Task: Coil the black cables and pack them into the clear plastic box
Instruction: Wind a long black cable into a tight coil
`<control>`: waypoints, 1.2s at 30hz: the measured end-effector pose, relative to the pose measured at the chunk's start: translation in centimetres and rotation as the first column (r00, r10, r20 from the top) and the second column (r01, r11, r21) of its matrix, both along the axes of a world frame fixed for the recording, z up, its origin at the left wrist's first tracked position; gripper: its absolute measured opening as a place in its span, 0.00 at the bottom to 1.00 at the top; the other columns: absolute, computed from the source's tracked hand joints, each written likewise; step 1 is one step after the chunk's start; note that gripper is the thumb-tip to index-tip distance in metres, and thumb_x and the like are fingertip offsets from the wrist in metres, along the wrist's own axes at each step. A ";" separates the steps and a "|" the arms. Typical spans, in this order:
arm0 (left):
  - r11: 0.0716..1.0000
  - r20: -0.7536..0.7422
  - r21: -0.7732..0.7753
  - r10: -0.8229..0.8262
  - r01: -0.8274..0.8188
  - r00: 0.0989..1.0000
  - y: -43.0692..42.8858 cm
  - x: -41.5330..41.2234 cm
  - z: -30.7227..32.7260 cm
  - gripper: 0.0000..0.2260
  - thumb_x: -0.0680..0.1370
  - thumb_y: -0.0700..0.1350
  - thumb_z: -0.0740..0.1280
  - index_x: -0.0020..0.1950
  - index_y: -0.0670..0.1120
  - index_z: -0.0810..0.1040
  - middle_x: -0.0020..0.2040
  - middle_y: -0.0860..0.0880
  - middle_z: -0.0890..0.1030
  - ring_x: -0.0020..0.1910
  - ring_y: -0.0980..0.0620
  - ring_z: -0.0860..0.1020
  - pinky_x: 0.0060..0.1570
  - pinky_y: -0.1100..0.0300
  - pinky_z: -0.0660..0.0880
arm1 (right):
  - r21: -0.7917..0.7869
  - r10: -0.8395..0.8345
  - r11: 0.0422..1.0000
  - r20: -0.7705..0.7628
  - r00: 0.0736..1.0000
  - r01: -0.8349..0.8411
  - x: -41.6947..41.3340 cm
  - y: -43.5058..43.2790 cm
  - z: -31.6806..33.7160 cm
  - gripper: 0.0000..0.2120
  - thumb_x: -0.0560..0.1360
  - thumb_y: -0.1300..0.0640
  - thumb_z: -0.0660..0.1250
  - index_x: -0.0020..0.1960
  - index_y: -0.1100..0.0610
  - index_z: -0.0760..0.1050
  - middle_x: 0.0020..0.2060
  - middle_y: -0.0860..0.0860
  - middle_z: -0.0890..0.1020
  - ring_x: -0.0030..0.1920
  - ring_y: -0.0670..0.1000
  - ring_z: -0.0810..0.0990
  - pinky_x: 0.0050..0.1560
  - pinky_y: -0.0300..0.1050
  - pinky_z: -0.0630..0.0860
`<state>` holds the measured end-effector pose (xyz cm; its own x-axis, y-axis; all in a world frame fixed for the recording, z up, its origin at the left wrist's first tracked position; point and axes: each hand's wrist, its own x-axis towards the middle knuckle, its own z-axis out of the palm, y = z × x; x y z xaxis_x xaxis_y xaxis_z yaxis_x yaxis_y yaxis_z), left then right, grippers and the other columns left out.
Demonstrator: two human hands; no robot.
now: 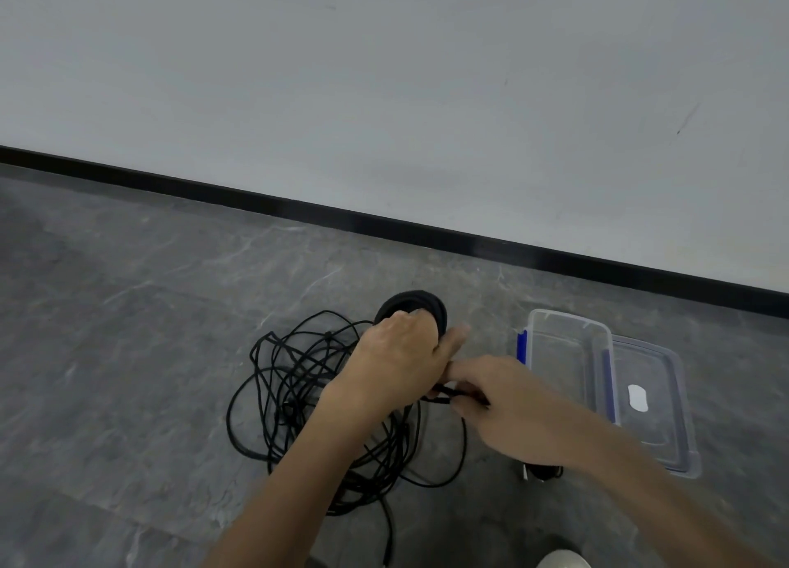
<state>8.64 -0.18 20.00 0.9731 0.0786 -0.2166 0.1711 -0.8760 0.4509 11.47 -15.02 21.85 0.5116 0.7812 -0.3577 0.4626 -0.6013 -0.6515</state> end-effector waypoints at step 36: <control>0.999 0.012 0.016 -0.032 0.032 0.999 -0.9 0.3 0.2 0.16 0.77 0.60 0.66 0.46 0.49 0.68 0.36 0.55 0.70 0.39 0.54 0.73 0.40 0.60 0.69 | 0.264 -0.761 0.625 -0.004 0.648 0.735 2.1 0.0 0.4 0.29 0.71 0.40 0.69 0.64 0.54 0.65 0.43 0.43 0.74 0.43 0.41 0.76 0.37 0.34 0.70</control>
<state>8.91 -1.11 20.18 0.9778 0.0504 -0.2034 0.1370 -0.8881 0.4387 13.54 -15.02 22.22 0.9770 0.1603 -0.1408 -0.0128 -0.6147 -0.7887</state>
